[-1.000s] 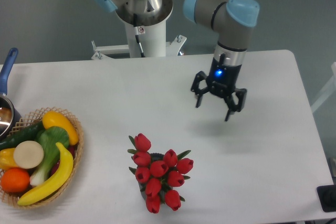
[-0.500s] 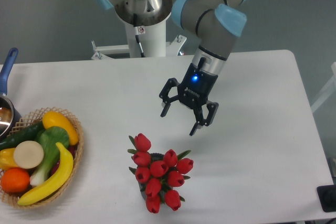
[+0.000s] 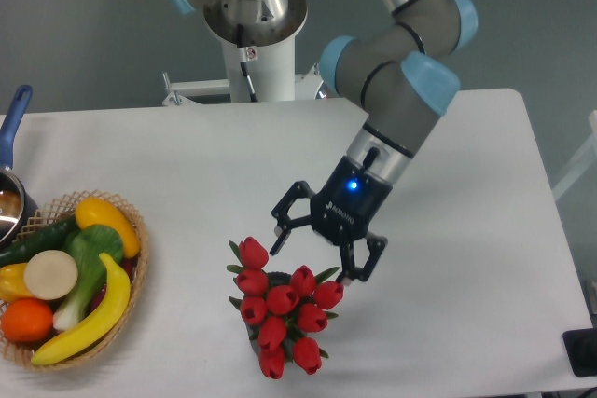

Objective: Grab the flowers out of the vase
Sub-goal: 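Lower the open gripper around the tulip stems and close it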

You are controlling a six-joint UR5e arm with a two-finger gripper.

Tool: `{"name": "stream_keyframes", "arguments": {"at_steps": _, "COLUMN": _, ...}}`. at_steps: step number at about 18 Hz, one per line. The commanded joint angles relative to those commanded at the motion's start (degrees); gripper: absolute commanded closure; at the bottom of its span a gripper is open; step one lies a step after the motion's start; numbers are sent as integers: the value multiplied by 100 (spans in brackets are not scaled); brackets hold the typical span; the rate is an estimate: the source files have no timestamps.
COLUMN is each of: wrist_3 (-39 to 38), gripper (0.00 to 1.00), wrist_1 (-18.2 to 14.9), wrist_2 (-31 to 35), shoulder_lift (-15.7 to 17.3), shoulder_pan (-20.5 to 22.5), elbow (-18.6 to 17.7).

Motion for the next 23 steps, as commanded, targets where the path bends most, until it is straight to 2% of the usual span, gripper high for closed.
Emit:
{"name": "stream_keyframes", "arguments": {"at_steps": 4, "wrist_3": -17, "gripper": 0, "wrist_1": 0, "wrist_2": -9, "shoulder_lift": -220, "shoulder_pan": 0, "elbow": 264}}
{"name": "stream_keyframes", "arguments": {"at_steps": 12, "wrist_3": -263, "gripper": 0, "wrist_1": 0, "wrist_2": -35, "shoulder_lift": -414, "shoulder_pan": -246, "elbow": 282}}
{"name": "stream_keyframes", "arguments": {"at_steps": 13, "wrist_3": -290, "gripper": 11, "wrist_1": 0, "wrist_2": -53, "shoulder_lift": -431, "shoulder_pan": -246, "elbow": 273}}
{"name": "stream_keyframes", "arguments": {"at_steps": 14, "wrist_3": -299, "gripper": 34, "wrist_1": 0, "wrist_2": -53, "shoulder_lift": -423, "shoulder_pan": -237, "elbow": 273}}
{"name": "stream_keyframes", "arguments": {"at_steps": 16, "wrist_3": -308, "gripper": 69, "wrist_1": -9, "wrist_2": -71, "shoulder_lift": -414, "shoulder_pan": -211, "elbow": 264}}
{"name": "stream_keyframes", "arguments": {"at_steps": 18, "wrist_3": -316, "gripper": 91, "wrist_1": 0, "wrist_2": -71, "shoulder_lift": -405, "shoulder_pan": -193, "elbow": 255}}
{"name": "stream_keyframes", "arguments": {"at_steps": 20, "wrist_3": -316, "gripper": 100, "wrist_1": 0, "wrist_2": -71, "shoulder_lift": -405, "shoulder_pan": -185, "elbow": 255}}
{"name": "stream_keyframes", "arguments": {"at_steps": 23, "wrist_3": -316, "gripper": 100, "wrist_1": 0, "wrist_2": -211, "shoulder_lift": -396, "shoulder_pan": -158, "elbow": 264}}
